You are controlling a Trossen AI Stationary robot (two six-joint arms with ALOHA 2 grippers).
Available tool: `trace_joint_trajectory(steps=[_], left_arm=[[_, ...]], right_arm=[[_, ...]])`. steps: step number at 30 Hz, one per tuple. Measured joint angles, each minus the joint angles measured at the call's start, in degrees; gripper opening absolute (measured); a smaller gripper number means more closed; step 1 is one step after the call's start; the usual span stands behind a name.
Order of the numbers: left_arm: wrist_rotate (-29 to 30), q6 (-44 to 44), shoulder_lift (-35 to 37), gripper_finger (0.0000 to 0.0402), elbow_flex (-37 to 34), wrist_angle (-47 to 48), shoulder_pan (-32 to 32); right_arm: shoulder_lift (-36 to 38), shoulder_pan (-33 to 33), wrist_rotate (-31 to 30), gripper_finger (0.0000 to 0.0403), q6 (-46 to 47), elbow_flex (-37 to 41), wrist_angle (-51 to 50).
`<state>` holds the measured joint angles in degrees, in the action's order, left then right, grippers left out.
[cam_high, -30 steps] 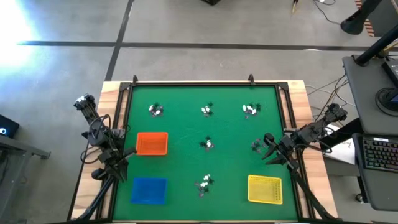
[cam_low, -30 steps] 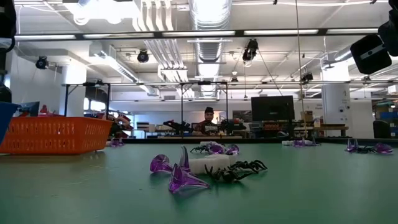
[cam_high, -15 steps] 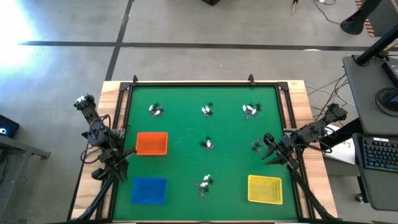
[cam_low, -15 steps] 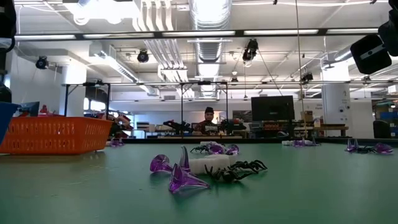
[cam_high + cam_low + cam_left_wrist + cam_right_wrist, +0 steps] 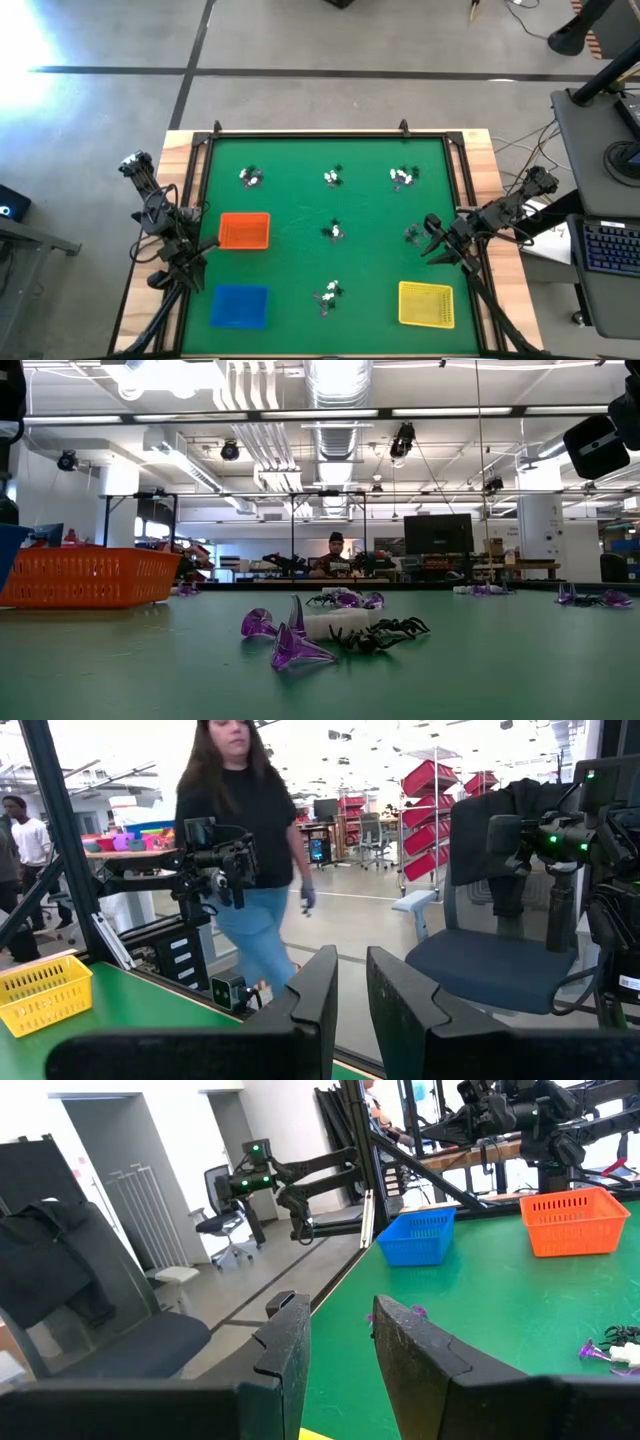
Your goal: Sort Halloween decoration
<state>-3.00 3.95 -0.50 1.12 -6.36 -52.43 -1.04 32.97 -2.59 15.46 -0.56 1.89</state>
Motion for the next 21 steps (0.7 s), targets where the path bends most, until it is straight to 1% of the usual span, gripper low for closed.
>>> trace_joint_trajectory(steps=[5, 9, 11, 13, 16, 21], left_arm=[[0.0, 0.0, 0.0, 0.0041, 0.0, 0.0, 0.0], [0.0, 0.0, 0.0, 0.0041, 0.0, 0.0, 0.0], [0.0, 0.0, 0.0, 0.0041, 0.0, 0.0, 0.0], [0.0, 0.0, 0.0, 0.0041, 0.0, 0.0, 0.0], [0.0, 0.0, 0.0, 0.0041, 0.0, 0.0, 0.0], [0.0, 0.0, 0.0, 0.0041, 0.0, 0.0, 0.0]], right_arm=[[0.0, 0.0, 0.0, 0.0105, 0.0, 0.0, 0.0], [0.0, 0.0, -1.9, 0.0105, 0.0, 0.0, 0.1], [0.0, 0.0, -1.9, 0.0105, -0.2, 0.0, 0.1], [0.0, 0.0, -2.3, 0.0105, -1.1, 0.0, 0.2], [0.0, 0.0, -5.3, 0.0105, -4.7, 0.0, 0.6], [-0.2, 0.0, -5.5, 0.0105, -4.6, 0.0, 0.7]])
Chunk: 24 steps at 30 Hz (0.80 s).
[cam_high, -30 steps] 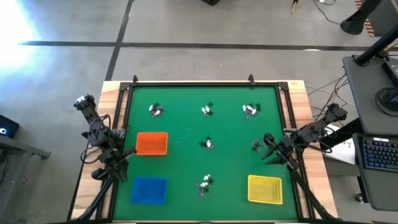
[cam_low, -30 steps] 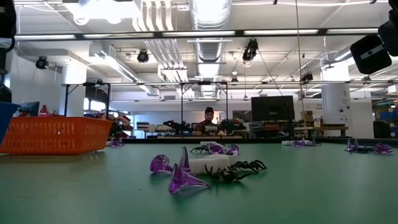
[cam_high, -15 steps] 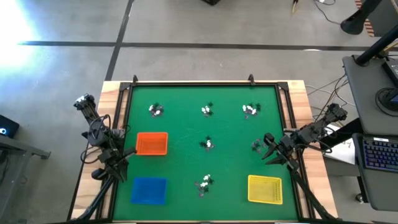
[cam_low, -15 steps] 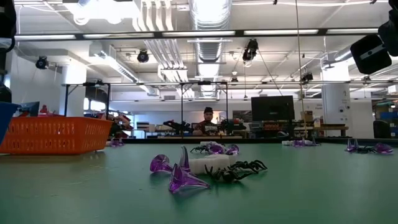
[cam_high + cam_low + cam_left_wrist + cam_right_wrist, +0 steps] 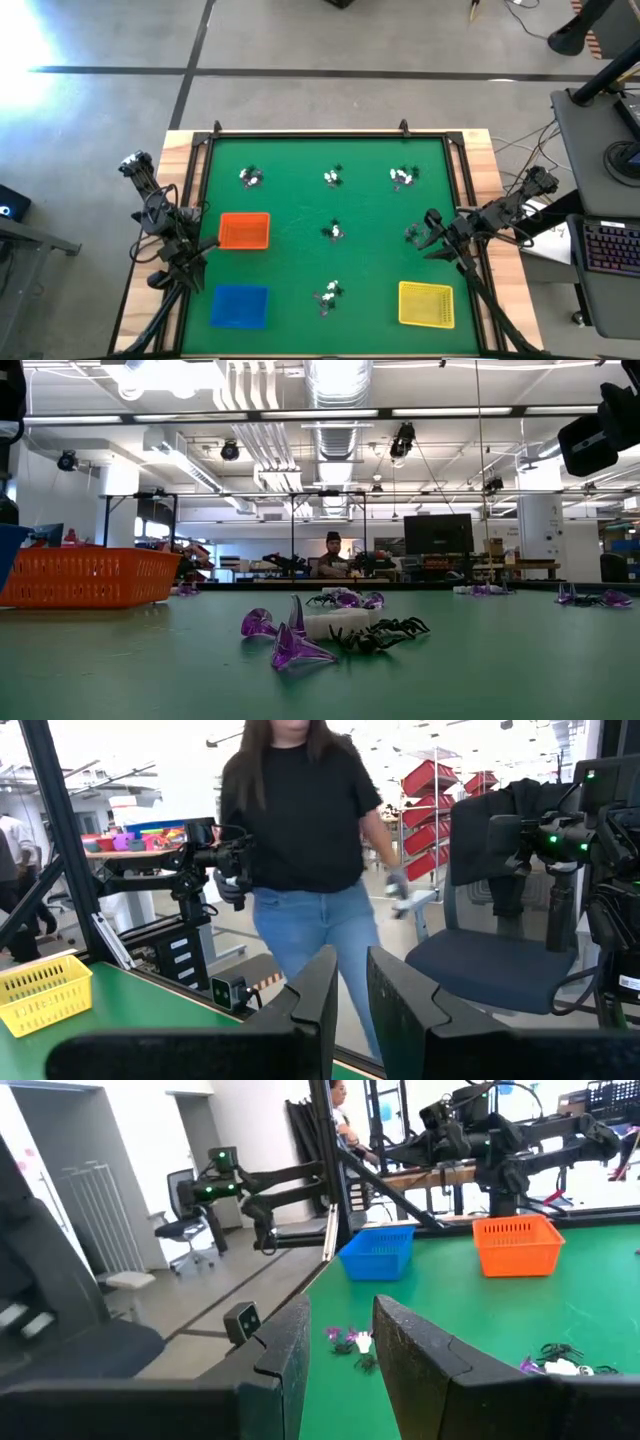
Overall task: Sort Halloween decoration
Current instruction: Put the violet witch hat toy into the orange bin
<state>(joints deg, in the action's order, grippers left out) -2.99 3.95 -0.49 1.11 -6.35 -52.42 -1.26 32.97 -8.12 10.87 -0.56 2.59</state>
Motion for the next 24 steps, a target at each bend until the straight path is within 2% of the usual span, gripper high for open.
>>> trace_joint_trajectory(steps=[3, 6, 13, 20, 24], left_arm=[[0.0, 0.0, 0.0, 0.0041, 0.0, 0.0, 0.0], [0.0, 0.0, 0.0, 0.0041, 0.0, 0.0, 0.0], [0.0, 0.0, 0.0, 0.0041, 0.0, 0.0, 0.0], [0.0, 0.1, 0.0, 0.0041, 0.0, 0.0, 0.0], [2.6, 5.7, 0.0, 0.0041, 0.0, 0.0, 0.0]], right_arm=[[0.0, 0.0, -0.3, 0.0105, -0.1, 0.0, 0.0], [0.0, 0.0, -4.0, 0.0105, 0.4, 0.0, 0.4], [0.0, 0.0, -5.7, 0.0105, 12.3, 0.0, 7.9], [0.0, 0.0, -12.9, 0.0105, 24.5, 0.0, 12.5], [0.0, 0.0, -13.3, 0.0105, 28.5, 0.0, 12.6]])
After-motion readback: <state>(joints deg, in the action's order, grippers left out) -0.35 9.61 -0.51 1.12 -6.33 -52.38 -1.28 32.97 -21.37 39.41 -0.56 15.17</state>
